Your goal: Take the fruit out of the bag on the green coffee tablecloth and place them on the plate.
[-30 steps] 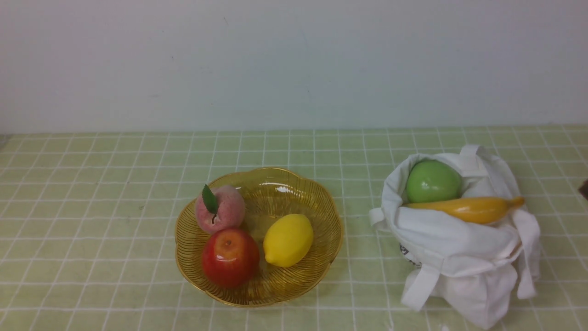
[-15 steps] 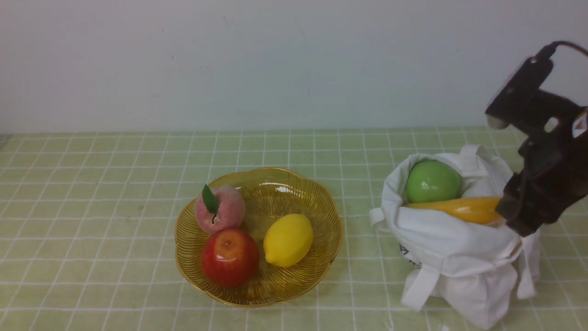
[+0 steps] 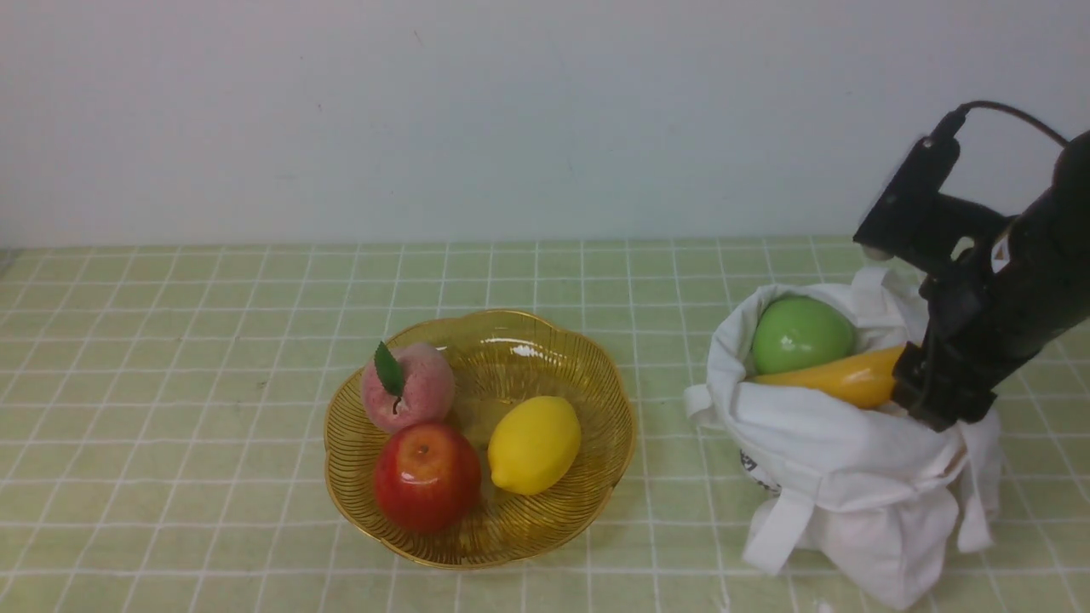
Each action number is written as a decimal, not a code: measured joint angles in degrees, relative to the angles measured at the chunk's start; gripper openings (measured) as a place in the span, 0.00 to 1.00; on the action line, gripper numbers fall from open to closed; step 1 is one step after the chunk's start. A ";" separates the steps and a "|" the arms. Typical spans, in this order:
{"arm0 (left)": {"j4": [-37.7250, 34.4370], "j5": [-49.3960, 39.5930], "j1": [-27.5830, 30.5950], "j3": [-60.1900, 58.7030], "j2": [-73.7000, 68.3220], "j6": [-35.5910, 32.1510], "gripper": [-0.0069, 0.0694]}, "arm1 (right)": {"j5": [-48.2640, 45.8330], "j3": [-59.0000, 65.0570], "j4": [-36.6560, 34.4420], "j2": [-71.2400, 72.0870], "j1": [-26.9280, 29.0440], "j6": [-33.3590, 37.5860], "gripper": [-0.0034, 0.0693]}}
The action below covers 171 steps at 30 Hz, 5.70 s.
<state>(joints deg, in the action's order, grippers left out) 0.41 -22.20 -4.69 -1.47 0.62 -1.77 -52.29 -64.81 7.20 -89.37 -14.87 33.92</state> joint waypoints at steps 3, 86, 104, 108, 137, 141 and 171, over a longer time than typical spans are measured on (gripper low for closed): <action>0.00 0.00 0.00 0.00 0.00 0.00 0.08 | 0.27 -0.05 0.21 -1.73 0.00 2.32 0.74; 0.00 0.00 0.00 0.00 0.00 0.00 0.08 | 34.75 -4.87 -45.20 -17.23 -18.91 -4.98 0.52; 0.00 0.00 0.00 0.00 0.00 0.00 0.08 | 31.37 -5.12 -45.20 -19.43 -19.19 -4.98 0.68; 0.00 0.00 0.00 0.00 0.00 0.00 0.08 | 30.37 -5.12 -43.56 -19.20 -19.19 -4.98 0.76; 0.00 0.00 0.00 0.00 0.00 0.00 0.08 | 18.12 16.81 17.79 57.90 -17.35 -64.80 0.03; 0.00 0.00 0.00 0.00 0.00 0.00 0.08 | 30.66 30.14 22.52 65.91 -17.35 -67.68 0.03; 0.00 0.00 0.00 0.00 0.00 0.00 0.08 | 64.27 44.35 -7.20 68.04 -17.35 -43.54 0.03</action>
<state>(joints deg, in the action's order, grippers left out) 0.41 -22.20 -4.69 -1.47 0.62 -1.77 11.98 -20.46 0.00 -21.33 -32.22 -9.62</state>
